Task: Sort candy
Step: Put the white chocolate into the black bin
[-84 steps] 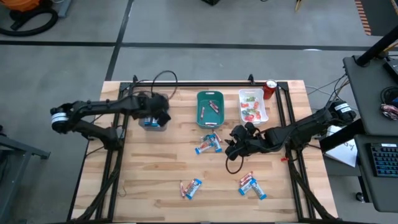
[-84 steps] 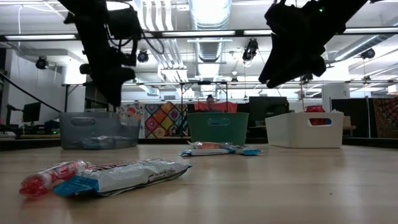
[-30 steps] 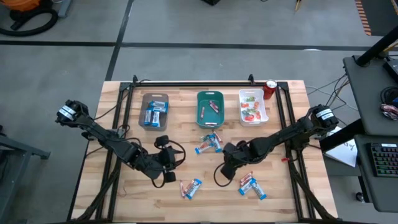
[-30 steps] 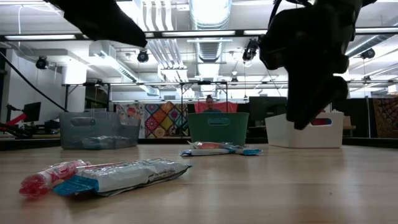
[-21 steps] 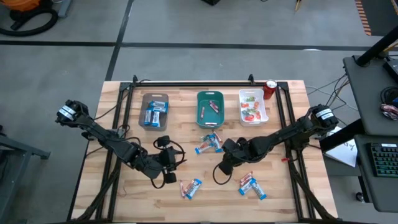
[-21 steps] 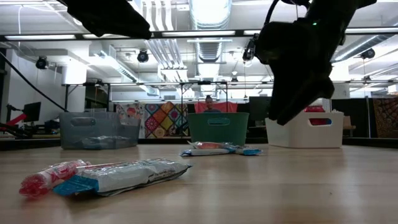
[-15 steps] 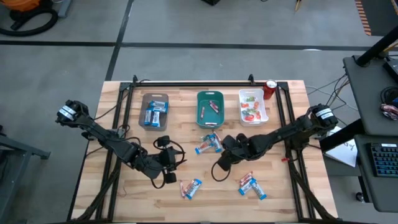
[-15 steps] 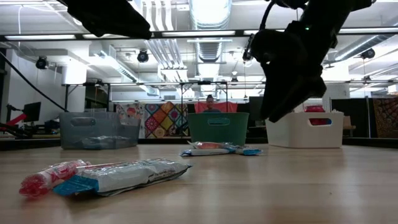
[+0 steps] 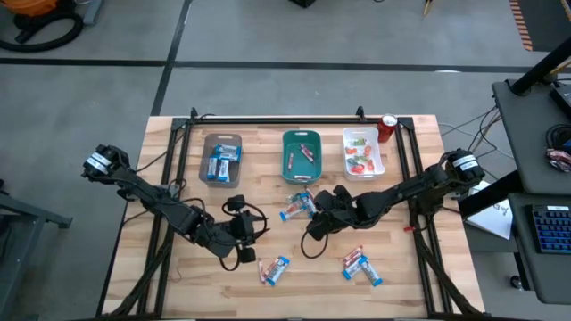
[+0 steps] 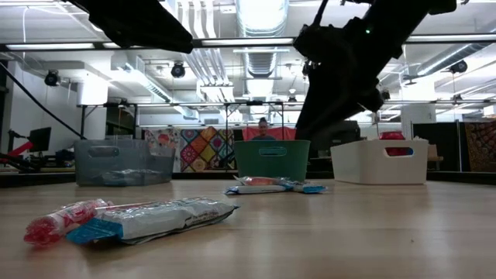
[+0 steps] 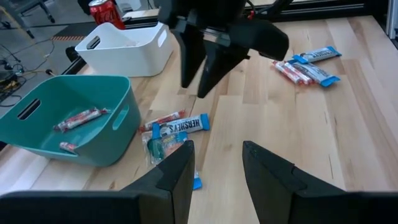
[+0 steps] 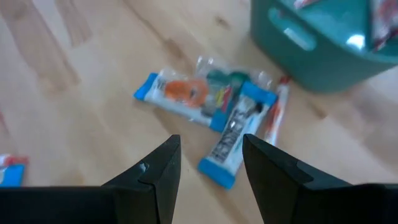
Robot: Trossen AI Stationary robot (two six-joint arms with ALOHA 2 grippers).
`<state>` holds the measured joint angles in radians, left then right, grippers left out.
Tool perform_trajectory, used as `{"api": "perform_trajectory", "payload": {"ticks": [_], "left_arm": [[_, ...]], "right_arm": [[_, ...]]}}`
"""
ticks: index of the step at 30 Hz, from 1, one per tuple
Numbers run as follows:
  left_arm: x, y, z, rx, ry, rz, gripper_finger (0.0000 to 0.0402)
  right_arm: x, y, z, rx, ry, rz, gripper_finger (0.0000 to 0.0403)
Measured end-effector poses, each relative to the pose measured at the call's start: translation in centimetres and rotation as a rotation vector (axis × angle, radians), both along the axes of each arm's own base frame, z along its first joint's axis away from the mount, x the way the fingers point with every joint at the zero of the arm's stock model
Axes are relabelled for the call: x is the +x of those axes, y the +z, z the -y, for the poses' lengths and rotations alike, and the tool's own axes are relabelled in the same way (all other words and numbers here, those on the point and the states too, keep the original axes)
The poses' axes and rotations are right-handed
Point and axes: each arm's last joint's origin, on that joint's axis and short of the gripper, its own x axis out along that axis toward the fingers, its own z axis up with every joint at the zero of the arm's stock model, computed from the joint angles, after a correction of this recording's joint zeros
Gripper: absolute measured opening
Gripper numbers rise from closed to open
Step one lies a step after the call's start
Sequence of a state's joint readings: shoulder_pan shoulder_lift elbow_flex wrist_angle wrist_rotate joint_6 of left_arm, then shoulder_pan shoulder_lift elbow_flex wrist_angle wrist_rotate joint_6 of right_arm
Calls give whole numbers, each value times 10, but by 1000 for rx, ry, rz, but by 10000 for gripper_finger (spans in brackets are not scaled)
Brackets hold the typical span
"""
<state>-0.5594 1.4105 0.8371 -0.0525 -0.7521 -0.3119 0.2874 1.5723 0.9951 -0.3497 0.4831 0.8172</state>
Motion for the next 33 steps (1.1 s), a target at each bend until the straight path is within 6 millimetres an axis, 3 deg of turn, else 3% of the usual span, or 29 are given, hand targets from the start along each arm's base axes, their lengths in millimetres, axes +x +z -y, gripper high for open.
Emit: {"api": "perform_trajectory", "payload": {"ticks": [7, 19, 28, 33], "left_arm": [[0, 0, 0, 1, 0, 0, 119], [0, 0, 0, 9, -5, -2, 119], [0, 1, 0, 11, 4, 7, 119], [-3, 9, -2, 8, 12, 39, 119]], "right_arm": [[1, -4, 1, -97, 44, -35, 164], [19, -49, 20, 31, -103, -84, 164], [19, -50, 18, 82, -116, -82, 164], [21, -69, 16, 77, -123, -126, 161]]}}
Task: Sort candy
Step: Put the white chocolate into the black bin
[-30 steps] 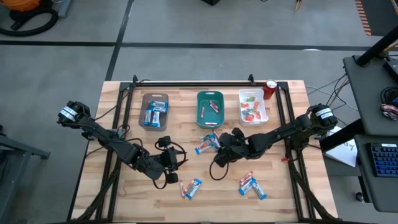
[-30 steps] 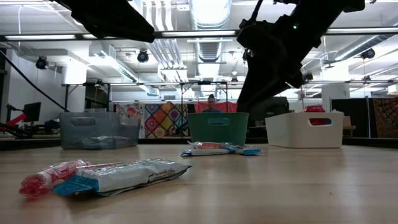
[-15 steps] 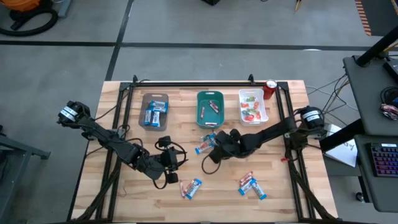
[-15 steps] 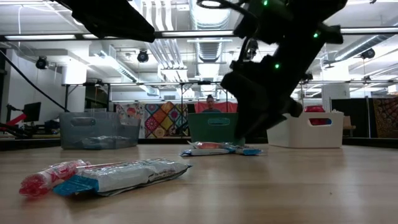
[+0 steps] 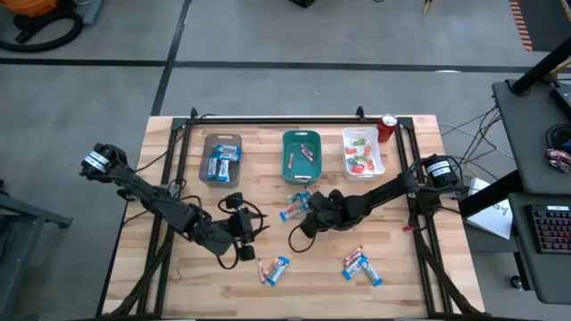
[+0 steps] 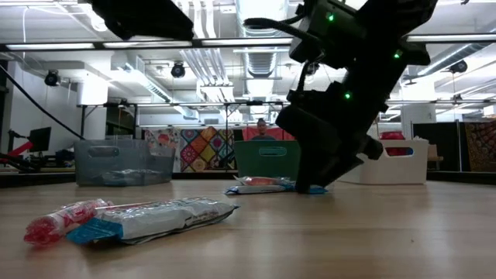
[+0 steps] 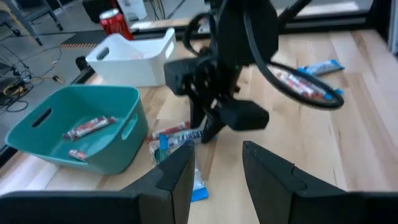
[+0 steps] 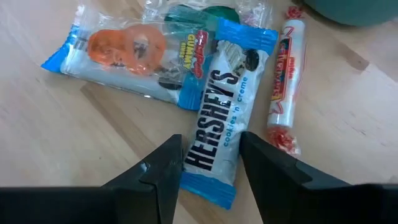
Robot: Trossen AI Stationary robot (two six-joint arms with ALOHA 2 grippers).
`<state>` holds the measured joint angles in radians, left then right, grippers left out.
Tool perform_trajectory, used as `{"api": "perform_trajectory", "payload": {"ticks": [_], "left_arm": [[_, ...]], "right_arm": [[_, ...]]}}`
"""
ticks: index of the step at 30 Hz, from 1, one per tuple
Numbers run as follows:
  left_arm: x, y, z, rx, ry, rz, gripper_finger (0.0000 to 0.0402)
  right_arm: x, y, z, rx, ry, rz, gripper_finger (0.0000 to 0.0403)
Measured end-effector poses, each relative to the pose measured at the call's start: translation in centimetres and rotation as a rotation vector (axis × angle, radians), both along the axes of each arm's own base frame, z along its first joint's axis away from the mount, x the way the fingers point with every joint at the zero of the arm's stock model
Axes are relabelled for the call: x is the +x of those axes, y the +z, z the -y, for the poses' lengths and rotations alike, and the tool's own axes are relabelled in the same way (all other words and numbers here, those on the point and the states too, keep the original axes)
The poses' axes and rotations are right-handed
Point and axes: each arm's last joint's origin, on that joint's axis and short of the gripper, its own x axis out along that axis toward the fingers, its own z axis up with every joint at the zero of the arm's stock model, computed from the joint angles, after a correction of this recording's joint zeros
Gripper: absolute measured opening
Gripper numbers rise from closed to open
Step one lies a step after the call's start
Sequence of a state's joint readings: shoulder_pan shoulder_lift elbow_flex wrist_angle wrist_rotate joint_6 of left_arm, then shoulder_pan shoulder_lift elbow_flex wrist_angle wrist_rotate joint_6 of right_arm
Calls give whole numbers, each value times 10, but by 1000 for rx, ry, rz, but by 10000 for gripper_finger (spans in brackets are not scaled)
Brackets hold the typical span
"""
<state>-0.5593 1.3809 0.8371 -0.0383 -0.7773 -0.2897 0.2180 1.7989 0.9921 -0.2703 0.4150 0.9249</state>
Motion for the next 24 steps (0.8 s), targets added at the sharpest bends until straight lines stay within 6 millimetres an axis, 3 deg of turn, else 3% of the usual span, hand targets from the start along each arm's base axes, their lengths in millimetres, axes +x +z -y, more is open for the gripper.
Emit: {"api": "perform_trajectory", "payload": {"ticks": [6, 12, 16, 24], "left_arm": [[-6, 15, -4, 22, -11, 37, 119], [-6, 15, -5, 34, -9, 38, 119], [-5, 16, -2, -17, -55, 49, 119], [-4, 17, -1, -66, -64, 73, 119]], "right_arm": [[1, -15, -1, 6, -1, -46, 135], [1, -14, -1, 16, 26, -56, 62], [0, -2, -1, 13, 57, -31, 32], [-9, 38, -10, 23, 160, 49, 25]]}}
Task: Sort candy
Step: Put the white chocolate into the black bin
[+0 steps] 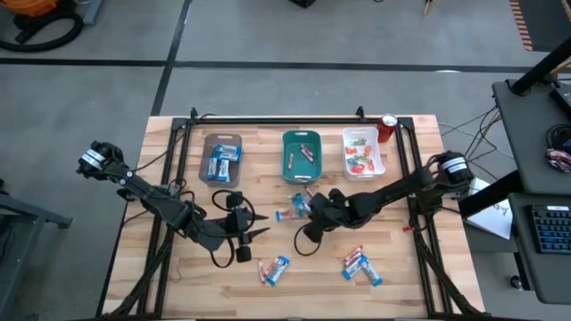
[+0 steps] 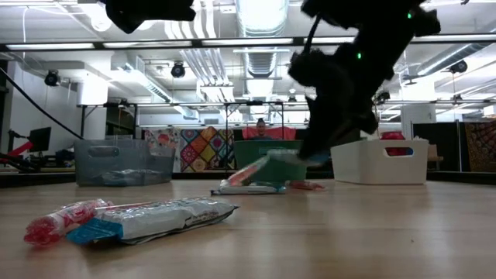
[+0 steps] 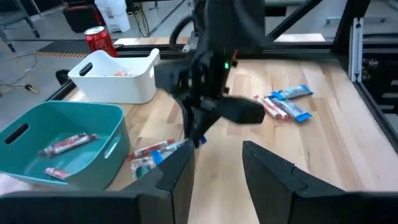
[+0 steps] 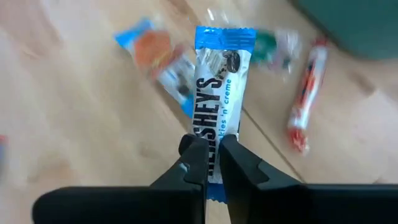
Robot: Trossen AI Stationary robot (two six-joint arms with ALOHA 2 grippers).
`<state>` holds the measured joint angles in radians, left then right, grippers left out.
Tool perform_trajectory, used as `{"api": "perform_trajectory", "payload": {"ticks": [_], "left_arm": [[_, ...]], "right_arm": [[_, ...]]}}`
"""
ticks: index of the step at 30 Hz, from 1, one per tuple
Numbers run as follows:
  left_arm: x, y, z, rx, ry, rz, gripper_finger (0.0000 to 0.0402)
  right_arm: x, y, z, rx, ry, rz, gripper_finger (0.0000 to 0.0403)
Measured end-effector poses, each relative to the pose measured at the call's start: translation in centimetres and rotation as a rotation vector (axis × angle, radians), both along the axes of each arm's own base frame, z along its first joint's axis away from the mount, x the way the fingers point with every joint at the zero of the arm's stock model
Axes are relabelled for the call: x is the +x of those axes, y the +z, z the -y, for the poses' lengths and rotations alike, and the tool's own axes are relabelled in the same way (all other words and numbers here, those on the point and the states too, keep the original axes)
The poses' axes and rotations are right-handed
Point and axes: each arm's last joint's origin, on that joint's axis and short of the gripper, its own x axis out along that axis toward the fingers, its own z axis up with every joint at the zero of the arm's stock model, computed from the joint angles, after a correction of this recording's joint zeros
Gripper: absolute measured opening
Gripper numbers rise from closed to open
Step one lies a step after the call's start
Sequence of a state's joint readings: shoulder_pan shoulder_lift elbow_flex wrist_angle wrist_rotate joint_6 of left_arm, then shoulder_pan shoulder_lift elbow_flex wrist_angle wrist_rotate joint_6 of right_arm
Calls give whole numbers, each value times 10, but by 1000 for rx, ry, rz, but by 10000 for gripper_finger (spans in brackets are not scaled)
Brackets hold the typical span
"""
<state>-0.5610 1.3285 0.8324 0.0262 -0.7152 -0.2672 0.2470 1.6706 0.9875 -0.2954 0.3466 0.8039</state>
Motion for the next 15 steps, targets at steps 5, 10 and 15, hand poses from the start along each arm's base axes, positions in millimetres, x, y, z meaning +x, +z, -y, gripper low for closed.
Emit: {"api": "perform_trajectory", "payload": {"ticks": [5, 10, 15], "left_arm": [[-1, -9, -1, -54, 2, 75, 119], [-7, -24, -6, -135, 18, 212, 119], [-16, -38, -16, -203, 37, 330, 120]], "right_arm": [[-5, 15, -10, -65, 15, 58, 25], [-8, 24, -17, -177, 10, 112, 25], [-5, 32, -26, -293, 49, 193, 25]]}}
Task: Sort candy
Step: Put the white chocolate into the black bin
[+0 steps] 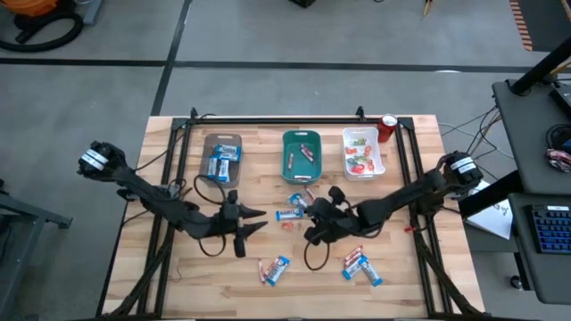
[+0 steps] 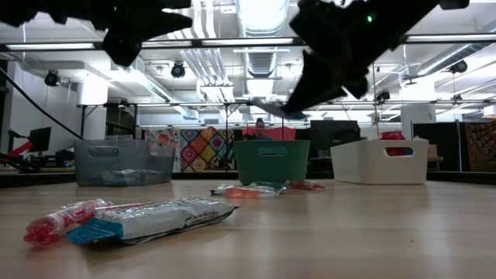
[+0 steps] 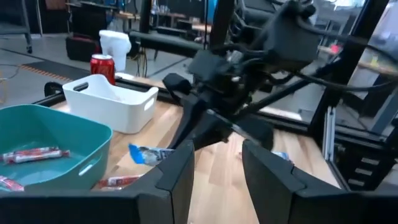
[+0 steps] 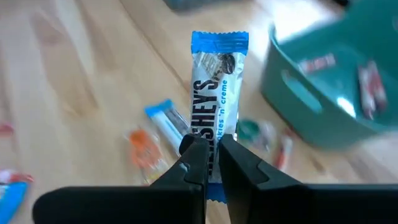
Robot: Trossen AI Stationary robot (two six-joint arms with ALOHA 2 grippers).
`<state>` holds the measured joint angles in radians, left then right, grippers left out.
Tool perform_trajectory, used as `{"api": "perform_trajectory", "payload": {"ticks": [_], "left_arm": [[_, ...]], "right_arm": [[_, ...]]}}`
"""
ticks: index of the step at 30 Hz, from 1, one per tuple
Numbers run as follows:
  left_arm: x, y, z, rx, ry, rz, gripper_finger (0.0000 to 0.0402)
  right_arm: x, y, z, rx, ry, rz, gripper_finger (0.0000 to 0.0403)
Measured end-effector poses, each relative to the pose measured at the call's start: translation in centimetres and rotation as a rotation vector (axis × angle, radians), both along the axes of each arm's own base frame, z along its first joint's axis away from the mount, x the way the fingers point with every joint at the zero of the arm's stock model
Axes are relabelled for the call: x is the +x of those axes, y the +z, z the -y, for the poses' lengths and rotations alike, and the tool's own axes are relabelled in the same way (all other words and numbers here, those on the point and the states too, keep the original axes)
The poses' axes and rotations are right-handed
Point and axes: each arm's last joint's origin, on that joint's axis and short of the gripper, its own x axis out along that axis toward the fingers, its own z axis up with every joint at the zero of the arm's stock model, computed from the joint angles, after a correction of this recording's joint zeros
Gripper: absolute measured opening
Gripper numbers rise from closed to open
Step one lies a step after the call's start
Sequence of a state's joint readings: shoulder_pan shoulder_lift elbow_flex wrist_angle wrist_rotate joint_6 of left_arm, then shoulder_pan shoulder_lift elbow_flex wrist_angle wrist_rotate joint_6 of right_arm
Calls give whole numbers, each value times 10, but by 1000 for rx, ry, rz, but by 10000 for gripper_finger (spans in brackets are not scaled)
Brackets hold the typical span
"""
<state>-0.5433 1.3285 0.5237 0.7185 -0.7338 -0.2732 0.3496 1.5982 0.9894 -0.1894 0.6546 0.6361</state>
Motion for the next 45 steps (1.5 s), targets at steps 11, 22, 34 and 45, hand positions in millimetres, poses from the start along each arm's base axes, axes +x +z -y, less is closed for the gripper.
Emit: {"api": "perform_trajectory", "payload": {"ticks": [11, 22, 34, 45], "left_arm": [[1, -24, -8, -15, 70, 36, 192], [35, -15, -4, 54, 111, 39, 235], [55, -2, 0, 93, 129, 36, 97], [55, 3, 0, 123, 129, 26, 16]], "right_arm": [[21, 33, -20, -179, 205, 306, 14], [23, 37, -21, -241, 241, 323, 9], [22, 37, -25, -261, 266, 309, 9], [22, 37, -25, -184, 222, 344, 33]]}}
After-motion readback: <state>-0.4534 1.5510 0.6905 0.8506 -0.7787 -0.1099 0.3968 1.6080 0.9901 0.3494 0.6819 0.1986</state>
